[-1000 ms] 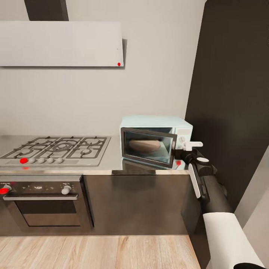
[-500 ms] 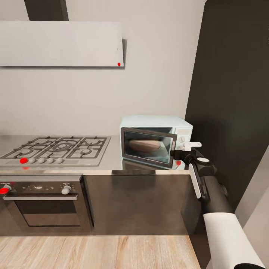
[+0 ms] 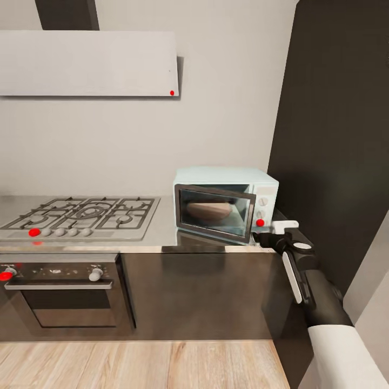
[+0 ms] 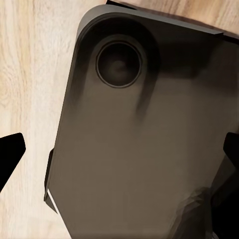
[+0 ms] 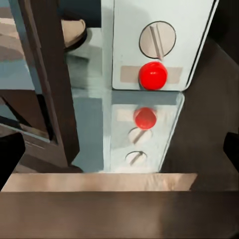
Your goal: In the kitchen, take the popcorn bag from the countertop, put it into the microwave, and heat it until the popcorn is cooked so the cooked popcorn ends up inside the bag.
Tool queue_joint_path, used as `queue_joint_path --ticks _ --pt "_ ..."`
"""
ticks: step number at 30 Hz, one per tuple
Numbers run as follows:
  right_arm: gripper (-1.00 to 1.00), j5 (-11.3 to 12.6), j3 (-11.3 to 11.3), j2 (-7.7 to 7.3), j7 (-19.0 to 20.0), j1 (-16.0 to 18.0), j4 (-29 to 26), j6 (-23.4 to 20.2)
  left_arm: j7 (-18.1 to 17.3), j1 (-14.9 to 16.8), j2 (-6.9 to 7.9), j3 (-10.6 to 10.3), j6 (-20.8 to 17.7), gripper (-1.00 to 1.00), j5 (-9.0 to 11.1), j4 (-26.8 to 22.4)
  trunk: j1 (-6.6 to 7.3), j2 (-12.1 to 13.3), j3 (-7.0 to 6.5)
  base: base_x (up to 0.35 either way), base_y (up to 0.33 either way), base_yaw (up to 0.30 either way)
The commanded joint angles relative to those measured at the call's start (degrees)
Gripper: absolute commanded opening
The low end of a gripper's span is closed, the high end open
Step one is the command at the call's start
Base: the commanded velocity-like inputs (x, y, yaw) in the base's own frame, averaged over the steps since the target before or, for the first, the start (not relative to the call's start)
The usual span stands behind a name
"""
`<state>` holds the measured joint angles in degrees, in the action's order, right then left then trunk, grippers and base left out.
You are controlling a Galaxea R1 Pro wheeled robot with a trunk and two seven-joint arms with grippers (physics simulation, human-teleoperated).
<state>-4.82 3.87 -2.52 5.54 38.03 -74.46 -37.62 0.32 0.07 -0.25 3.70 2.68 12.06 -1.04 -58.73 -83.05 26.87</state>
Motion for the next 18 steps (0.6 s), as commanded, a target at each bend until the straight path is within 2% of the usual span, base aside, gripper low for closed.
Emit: queue_joint_path --ticks 1,6,18 --pt "1.00 -0.5 0.1 -0.35 0.4 0.0 -0.1 -0.1 0.0 0.0 -0.02 0.3 0.1 1.00 0.1 0.0 0.00 0.0 0.06 0.000 0.000 0.000" --pt "1.00 -0.7 0.3 -0.97 -0.1 0.0 -0.3 0.3 0.0 0.0 -0.02 0.3 0.1 1.00 0.1 0.0 0.00 0.0 0.06 0.000 0.000 0.000" --pt "1.00 -0.9 0.5 -0.92 -1.0 0.0 -1.2 0.5 0.5 0.0 -0.02 0.5 0.1 1.00 0.1 0.0 0.00 0.0 0.06 0.000 0.000 0.000"
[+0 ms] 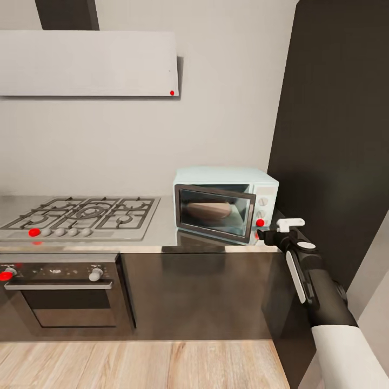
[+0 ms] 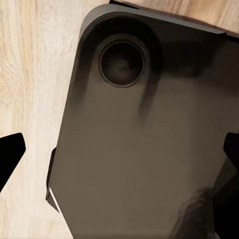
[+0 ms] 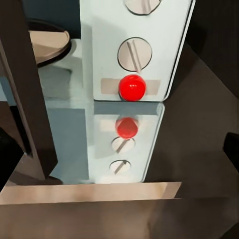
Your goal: In the kitchen, take the popcorn bag from the countertop, put it into the microwave, and heat it until the popcorn is cooked so the cooked popcorn ends up inside the bag.
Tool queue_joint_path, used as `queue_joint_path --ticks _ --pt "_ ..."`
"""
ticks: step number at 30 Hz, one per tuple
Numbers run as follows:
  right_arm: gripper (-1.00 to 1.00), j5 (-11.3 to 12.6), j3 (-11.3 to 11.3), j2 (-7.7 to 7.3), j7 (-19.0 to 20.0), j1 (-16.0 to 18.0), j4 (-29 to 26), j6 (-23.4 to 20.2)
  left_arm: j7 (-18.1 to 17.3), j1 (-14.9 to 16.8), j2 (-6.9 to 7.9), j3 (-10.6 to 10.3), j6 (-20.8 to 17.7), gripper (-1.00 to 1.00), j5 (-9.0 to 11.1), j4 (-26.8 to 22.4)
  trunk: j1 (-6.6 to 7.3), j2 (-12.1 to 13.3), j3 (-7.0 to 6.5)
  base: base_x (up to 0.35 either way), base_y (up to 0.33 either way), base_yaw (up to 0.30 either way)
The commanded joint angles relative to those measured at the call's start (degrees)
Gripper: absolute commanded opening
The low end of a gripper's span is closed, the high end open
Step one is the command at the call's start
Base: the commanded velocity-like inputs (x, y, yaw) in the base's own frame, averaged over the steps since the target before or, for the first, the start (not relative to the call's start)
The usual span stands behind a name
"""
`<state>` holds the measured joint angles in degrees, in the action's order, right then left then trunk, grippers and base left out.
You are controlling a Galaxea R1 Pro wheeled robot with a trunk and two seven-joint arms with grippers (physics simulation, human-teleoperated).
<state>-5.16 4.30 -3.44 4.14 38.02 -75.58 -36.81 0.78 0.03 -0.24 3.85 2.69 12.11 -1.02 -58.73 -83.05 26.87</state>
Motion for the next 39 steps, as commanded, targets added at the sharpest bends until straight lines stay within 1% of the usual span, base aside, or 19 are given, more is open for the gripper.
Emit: queue_joint_path --ticks 1,3,4,5,6,7,11,26,30,32,39 --pt "1.00 -0.6 0.1 -0.04 0.4 0.0 -0.1 -0.3 0.1 0.0 -0.02 0.4 0.1 1.00 0.0 0.0 0.00 0.0 0.06 0.000 0.000 0.000" --pt "1.00 -0.6 1.0 -0.10 0.5 0.0 -0.1 -0.3 0.1 0.0 -0.02 0.4 0.1 1.00 0.0 0.0 0.00 0.0 0.06 0.000 0.000 0.000" --pt "1.00 -0.6 2.8 -0.14 0.7 0.0 -0.2 -0.3 0.1 0.0 -0.02 0.4 0.1 1.00 0.0 0.0 0.00 0.0 0.06 0.000 0.000 0.000" --pt "1.00 -0.6 4.1 -0.15 0.7 0.0 -0.2 -0.3 0.1 0.0 -0.04 0.4 0.1 1.00 0.0 0.0 0.00 0.0 0.06 0.000 0.000 0.000" --pt "1.00 -0.7 4.9 -0.16 0.7 0.0 -0.1 -0.3 0.1 0.0 -0.08 0.3 0.1 1.00 0.0 0.0 0.00 0.0 0.06 0.000 0.000 0.000" --pt "1.00 -0.7 5.0 -0.12 0.7 0.0 -0.1 -0.3 0.0 0.0 -0.08 0.3 0.1 1.00 0.0 0.0 0.00 0.0 0.06 0.000 0.000 0.000" --pt "1.00 -0.7 4.9 -0.03 0.6 0.0 -0.2 -0.3 -0.1 0.0 -0.02 0.2 0.1 1.00 0.0 0.0 0.00 0.0 0.06 0.089 0.000 0.000" --pt "1.00 -0.4 4.7 0.43 1.2 0.0 -0.1 -0.3 -0.1 0.0 -0.02 0.2 0.1 1.00 0.0 0.0 0.00 0.0 0.06 0.180 0.000 0.000" --pt "1.00 -0.4 2.9 0.83 1.0 0.0 -0.1 -0.3 -0.1 0.0 -0.02 0.2 0.1 1.00 0.0 0.0 0.00 0.0 0.06 0.157 0.000 0.000" --pt "1.00 -0.5 2.5 0.88 0.9 0.0 -0.1 -0.3 -0.1 0.0 -0.02 0.2 0.1 1.00 0.0 0.0 0.00 0.0 0.06 0.154 0.000 0.000" --pt "1.00 -0.2 2.3 0.99 1.3 0.0 -0.2 -0.3 -0.1 0.0 -0.02 0.2 0.1 1.00 0.0 0.0 0.00 0.0 0.06 0.083 0.000 0.000"
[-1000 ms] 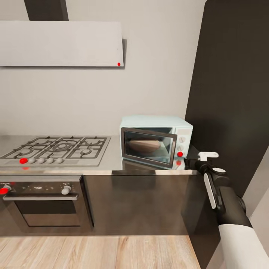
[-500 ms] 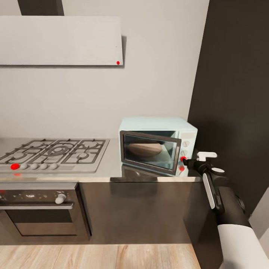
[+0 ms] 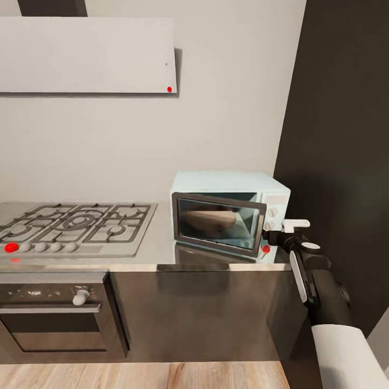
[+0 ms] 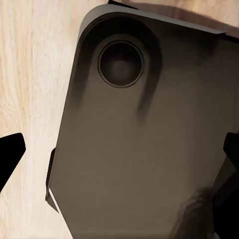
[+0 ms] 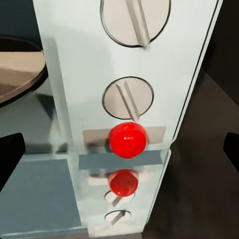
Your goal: In the kitchen, take the popcorn bag from the countertop, put it into the microwave, and heat it until the popcorn is cooked so the cooked popcorn ends up inside the bag.
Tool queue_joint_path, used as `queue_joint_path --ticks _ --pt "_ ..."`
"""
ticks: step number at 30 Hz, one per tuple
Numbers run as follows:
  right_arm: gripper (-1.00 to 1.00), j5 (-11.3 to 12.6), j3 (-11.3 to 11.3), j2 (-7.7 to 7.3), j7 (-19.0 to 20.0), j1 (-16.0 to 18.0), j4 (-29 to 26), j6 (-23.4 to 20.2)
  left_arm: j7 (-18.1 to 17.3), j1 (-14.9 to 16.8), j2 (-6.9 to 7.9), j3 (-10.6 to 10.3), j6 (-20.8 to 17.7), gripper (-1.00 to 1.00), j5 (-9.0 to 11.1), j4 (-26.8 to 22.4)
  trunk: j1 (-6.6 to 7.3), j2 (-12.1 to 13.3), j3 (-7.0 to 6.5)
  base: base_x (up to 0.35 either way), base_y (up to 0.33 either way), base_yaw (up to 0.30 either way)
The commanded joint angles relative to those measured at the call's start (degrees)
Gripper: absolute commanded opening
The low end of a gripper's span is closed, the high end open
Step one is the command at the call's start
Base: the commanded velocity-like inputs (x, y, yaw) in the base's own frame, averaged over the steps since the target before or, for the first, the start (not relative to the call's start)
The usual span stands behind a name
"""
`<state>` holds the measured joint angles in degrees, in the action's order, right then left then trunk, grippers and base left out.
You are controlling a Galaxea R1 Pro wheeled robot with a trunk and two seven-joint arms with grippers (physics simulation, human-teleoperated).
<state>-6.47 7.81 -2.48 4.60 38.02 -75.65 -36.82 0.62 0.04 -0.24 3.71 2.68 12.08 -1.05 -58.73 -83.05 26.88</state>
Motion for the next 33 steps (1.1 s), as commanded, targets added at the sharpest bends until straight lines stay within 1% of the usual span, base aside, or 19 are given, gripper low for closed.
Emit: queue_joint_path --ticks 1,6,8,11,13,22,27,30,33 --pt "1.00 1.1 -1.2 0.03 0.9 0.0 -0.1 -0.3 0.1 0.0 -0.02 0.3 0.1 1.00 0.0 0.0 0.00 0.0 0.05 0.006 0.000 0.000" --pt "1.00 1.2 -1.2 -0.09 1.5 0.0 -0.1 -0.3 0.1 0.0 -0.02 0.3 0.1 1.00 0.0 0.0 0.00 0.0 0.05 0.002 0.000 0.000" --pt "1.00 1.2 -1.2 -0.19 2.9 0.0 -0.1 -0.3 0.1 0.0 -0.02 0.3 0.1 1.00 0.0 0.0 0.00 0.0 0.05 0.000 0.000 0.000" --pt "1.00 1.1 -1.2 -0.35 6.1 0.0 0.0 -0.3 0.1 0.0 -0.02 0.3 0.1 1.00 0.0 0.0 0.00 0.0 0.05 0.000 0.000 0.000" --pt "1.00 1.0 -1.2 -0.55 7.0 0.0 0.0 -0.3 0.1 0.0 -0.02 0.3 0.1 1.00 0.0 0.0 0.00 0.0 0.05 0.000 0.000 0.000" --pt "1.00 0.8 -0.9 -1.17 7.5 0.0 0.5 -0.3 0.1 0.0 -0.02 0.3 0.1 1.00 0.0 0.0 0.00 0.0 0.05 0.000 0.000 0.000" --pt "1.00 1.2 -0.8 -2.66 7.8 0.0 0.8 -0.3 0.1 0.0 -0.02 0.3 0.1 1.00 0.0 0.0 0.00 0.0 0.05 0.000 0.000 0.000" --pt "1.00 1.4 -0.7 -4.41 9.1 -1.3 1.0 1.5 0.1 0.0 -0.02 0.3 0.1 1.00 0.0 0.0 0.00 0.0 0.05 0.000 0.000 0.000" --pt "1.00 1.5 -0.3 -4.97 9.3 -1.6 1.2 2.6 0.1 0.0 -0.02 0.3 0.1 1.00 0.0 0.0 0.00 0.0 0.05 0.000 0.000 0.000"
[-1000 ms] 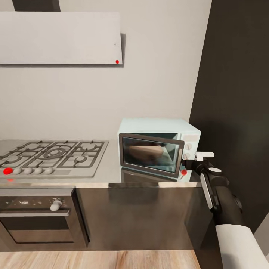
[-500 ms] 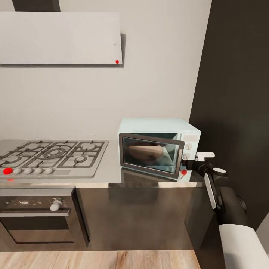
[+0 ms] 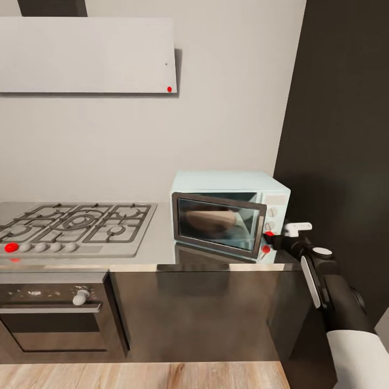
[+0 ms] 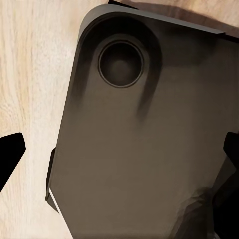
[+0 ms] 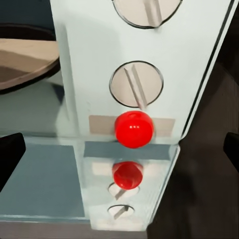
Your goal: In the kitchen, take the popcorn bag from the countertop, put it into the microwave, and heat it until the popcorn is cooked so the cooked popcorn ends up inside the bag.
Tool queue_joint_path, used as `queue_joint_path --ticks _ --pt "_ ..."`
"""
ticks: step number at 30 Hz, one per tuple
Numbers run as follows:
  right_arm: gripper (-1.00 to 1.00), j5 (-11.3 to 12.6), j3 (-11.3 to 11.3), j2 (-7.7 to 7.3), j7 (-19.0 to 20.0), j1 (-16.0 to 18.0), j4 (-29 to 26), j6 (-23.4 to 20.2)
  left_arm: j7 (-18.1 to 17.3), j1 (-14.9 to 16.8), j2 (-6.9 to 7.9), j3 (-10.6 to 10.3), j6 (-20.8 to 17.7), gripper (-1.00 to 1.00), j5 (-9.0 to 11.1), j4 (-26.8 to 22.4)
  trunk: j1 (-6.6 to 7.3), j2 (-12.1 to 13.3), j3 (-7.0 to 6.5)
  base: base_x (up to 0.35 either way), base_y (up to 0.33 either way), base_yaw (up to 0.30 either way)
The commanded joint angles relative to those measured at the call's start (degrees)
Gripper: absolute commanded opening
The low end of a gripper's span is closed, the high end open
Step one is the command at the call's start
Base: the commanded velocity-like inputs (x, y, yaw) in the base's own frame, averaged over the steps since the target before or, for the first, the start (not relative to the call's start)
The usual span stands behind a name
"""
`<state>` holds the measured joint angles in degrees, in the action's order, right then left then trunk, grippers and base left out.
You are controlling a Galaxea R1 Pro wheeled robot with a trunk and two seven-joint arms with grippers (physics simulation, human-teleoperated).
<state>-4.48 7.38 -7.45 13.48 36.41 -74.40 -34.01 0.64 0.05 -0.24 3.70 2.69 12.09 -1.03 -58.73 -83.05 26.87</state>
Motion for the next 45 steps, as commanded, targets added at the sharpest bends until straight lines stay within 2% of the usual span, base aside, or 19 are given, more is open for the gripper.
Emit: queue_joint_path --ticks 1,6,9,19,22,31,32,34,45 --pt "1.00 -0.5 0.4 -0.05 0.4 0.0 -0.1 -0.2 0.1 0.0 -0.02 0.3 0.1 1.00 0.0 0.0 0.00 0.0 0.06 0.000 0.000 0.000" --pt "1.00 -0.6 4.9 -0.24 0.3 0.0 -0.1 0.0 0.1 0.0 -0.02 0.3 0.1 1.00 0.0 0.0 0.00 0.0 0.06 0.000 0.000 0.000" --pt "1.00 -0.8 5.9 -0.27 0.0 0.0 -0.1 0.0 0.1 0.0 -0.02 0.4 0.1 1.00 0.0 0.0 0.00 0.0 0.06 0.000 0.000 0.000" --pt "1.00 -0.9 5.5 0.28 -0.4 0.0 -0.4 0.1 0.1 0.0 -0.02 0.4 0.1 1.00 0.0 0.0 0.00 0.0 0.06 0.181 0.000 0.000" --pt "1.00 -0.8 5.5 0.84 0.0 0.0 -0.4 0.0 0.1 0.0 -0.02 0.4 0.1 1.00 0.0 0.0 0.00 0.0 0.06 0.041 0.000 0.000" --pt "1.00 -0.7 5.4 1.01 0.5 0.0 -0.3 0.0 0.1 0.0 -0.02 0.4 0.1 1.00 0.0 0.0 0.00 0.0 0.06 0.004 0.000 0.000" --pt "1.00 -0.7 5.4 1.65 2.0 0.0 1.0 0.0 0.1 0.0 -0.02 0.4 0.1 1.00 0.0 0.0 0.00 0.0 0.06 0.000 0.000 0.000" --pt "1.00 -0.7 5.3 1.98 3.9 0.0 1.8 0.0 0.1 0.0 -0.02 0.4 0.1 1.00 0.0 0.0 0.00 0.0 0.06 0.000 0.000 0.000" --pt "1.00 -0.9 4.7 1.86 11.0 0.0 2.2 0.0 0.1 0.0 -0.02 0.4 0.1 1.00 0.0 0.0 0.00 0.0 0.06 0.000 0.000 0.000"
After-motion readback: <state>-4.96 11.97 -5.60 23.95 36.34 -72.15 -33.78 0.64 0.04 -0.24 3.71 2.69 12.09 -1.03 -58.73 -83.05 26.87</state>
